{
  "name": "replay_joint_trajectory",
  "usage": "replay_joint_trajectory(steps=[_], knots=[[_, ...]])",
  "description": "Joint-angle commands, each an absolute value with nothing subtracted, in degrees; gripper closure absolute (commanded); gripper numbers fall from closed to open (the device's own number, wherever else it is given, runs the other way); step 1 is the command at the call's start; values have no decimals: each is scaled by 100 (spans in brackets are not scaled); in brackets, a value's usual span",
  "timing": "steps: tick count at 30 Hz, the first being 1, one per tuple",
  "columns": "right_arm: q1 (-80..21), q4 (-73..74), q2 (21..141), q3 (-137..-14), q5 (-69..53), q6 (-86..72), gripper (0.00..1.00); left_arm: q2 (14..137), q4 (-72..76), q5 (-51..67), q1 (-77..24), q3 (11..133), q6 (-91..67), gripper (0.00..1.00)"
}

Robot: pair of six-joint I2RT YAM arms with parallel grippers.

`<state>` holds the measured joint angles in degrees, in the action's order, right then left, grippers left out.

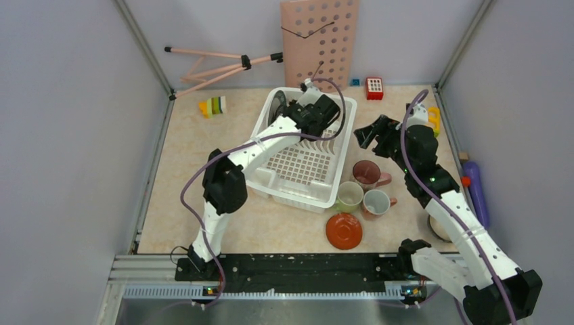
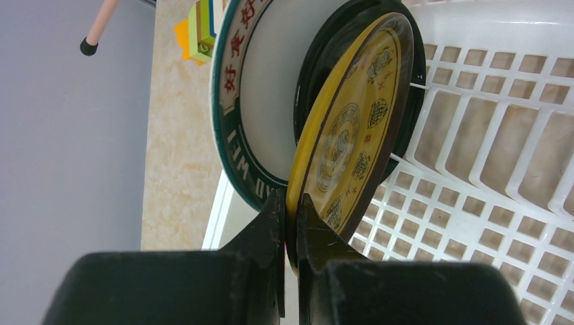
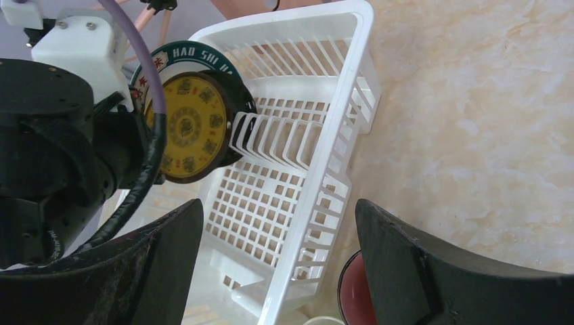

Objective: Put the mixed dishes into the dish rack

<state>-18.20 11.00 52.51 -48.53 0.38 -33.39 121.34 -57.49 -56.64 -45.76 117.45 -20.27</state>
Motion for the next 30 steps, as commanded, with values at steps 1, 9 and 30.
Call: replay_joint_trajectory(steps=[1,9,30], knots=[[-1795,1066,5115,-4983,68,-3201,19,12214,-5371,-5778,-4491,11929,-1938,100],[-1794,1062,5197,-4991,68,-3173,19,12377,-5309,-5255,-4377,11903,-1916,90],[-1808,1080,7184,-5626,-891,-3627,10,8573,-3655,-2318,-4225,8496,-1943,28]])
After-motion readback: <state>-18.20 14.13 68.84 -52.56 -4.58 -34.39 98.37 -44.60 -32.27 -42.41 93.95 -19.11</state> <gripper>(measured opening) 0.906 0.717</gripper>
